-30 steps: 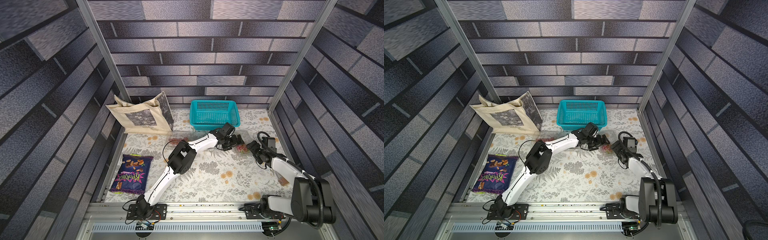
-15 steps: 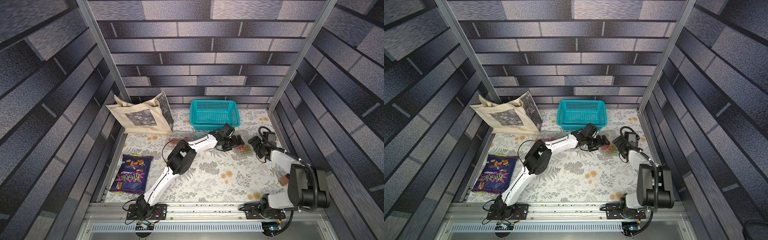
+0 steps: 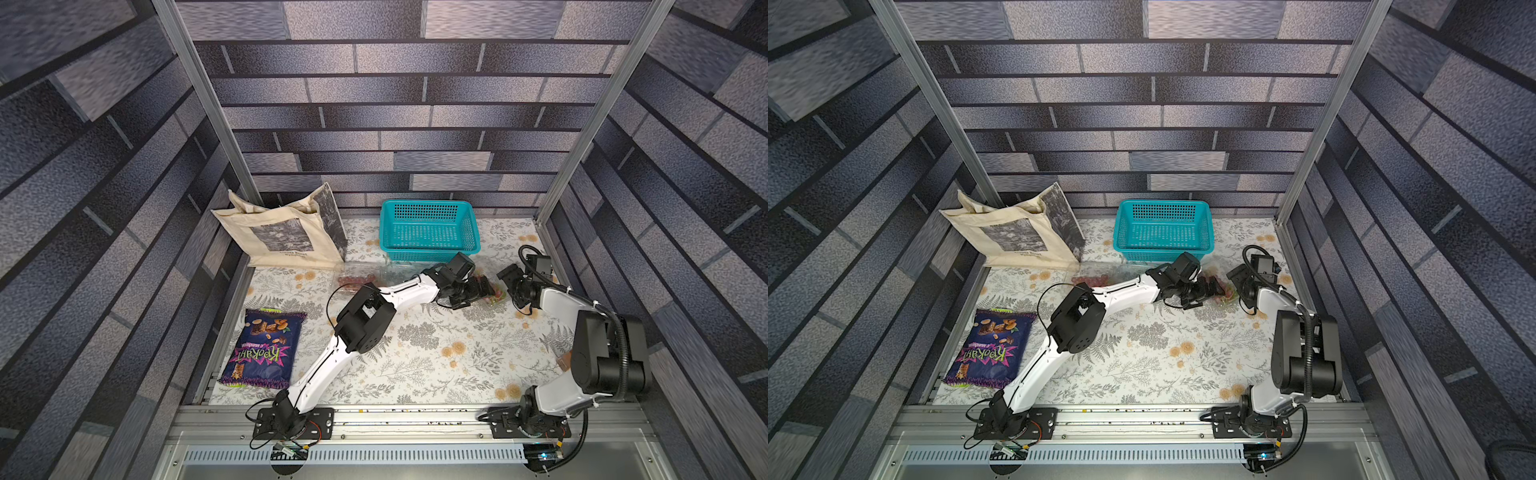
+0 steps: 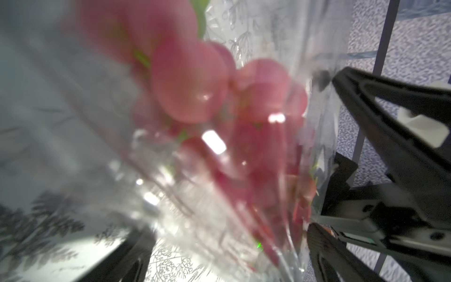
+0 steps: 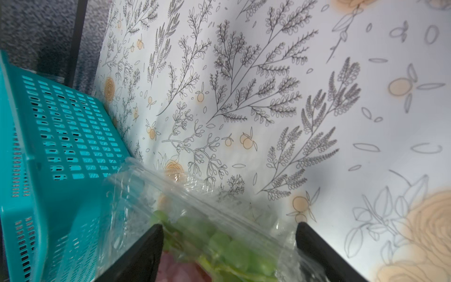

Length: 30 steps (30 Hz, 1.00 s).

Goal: Pack grapes into containers
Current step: Adjust the packing box at the center of the board.

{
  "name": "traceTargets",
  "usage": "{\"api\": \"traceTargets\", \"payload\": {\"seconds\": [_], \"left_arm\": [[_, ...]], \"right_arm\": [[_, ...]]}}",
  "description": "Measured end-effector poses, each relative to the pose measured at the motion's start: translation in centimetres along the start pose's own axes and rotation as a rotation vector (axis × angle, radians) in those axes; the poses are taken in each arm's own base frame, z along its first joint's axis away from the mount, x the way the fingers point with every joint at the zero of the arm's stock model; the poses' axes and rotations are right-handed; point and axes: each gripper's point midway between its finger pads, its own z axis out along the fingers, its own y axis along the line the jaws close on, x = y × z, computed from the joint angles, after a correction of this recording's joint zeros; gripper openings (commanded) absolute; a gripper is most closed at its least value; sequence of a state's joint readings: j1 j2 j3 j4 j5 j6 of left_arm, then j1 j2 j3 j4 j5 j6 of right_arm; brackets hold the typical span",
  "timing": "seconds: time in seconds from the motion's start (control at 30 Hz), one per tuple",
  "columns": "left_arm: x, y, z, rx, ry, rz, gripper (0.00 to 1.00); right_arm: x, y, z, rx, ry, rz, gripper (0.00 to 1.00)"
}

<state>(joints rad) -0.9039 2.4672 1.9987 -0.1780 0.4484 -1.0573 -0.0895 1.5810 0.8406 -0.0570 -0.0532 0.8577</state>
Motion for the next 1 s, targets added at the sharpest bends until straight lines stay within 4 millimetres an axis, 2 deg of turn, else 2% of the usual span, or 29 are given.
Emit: {"api": "traceTargets", "payload": {"seconds": [0.2,0.3,0.43,0.5,0.6,0.73,0.8,1.0], "left_arm": [[0.4,-0.8,0.3,0.006,-0.004,-0.004,1.00],[0.6,-2.1,0.5,0.023,0.001,0.008,1.00],[2.4,-4.2,1.8,0.056,0.039,0.041,1.00],[2.9,-4.6,2.4,0.063,0.054,0.048,1.00],[3.9,-4.1,3.2,0.049,0.079,0.046,1.00],[3.0,-3.8,2.9,0.047,0.068,0.038,1.00],[2.2,-3.4,2.6,0.044,0.058,0.032,1.00],[0.2,-1.4,1.3,0.029,0.025,0.031,1.00]], "right_arm": [[-1.3,0.4,0.6,0.024,0.006,-0.020,0.89],[-2.2,0.7,0.5,0.034,0.006,-0.041,0.91],[-3.2,1.7,-0.2,0.031,0.011,-0.086,0.94],[-3.2,1.7,-0.7,0.033,0.018,-0.107,0.94],[-2.7,1.4,-2.0,0.032,0.025,-0.129,0.95],[-1.6,0.4,-3.8,0.027,0.028,-0.144,0.95],[-0.9,-0.1,-3.8,0.030,0.042,-0.146,0.95],[1.2,-2.1,-2.3,0.059,0.116,-0.136,0.92]]}}
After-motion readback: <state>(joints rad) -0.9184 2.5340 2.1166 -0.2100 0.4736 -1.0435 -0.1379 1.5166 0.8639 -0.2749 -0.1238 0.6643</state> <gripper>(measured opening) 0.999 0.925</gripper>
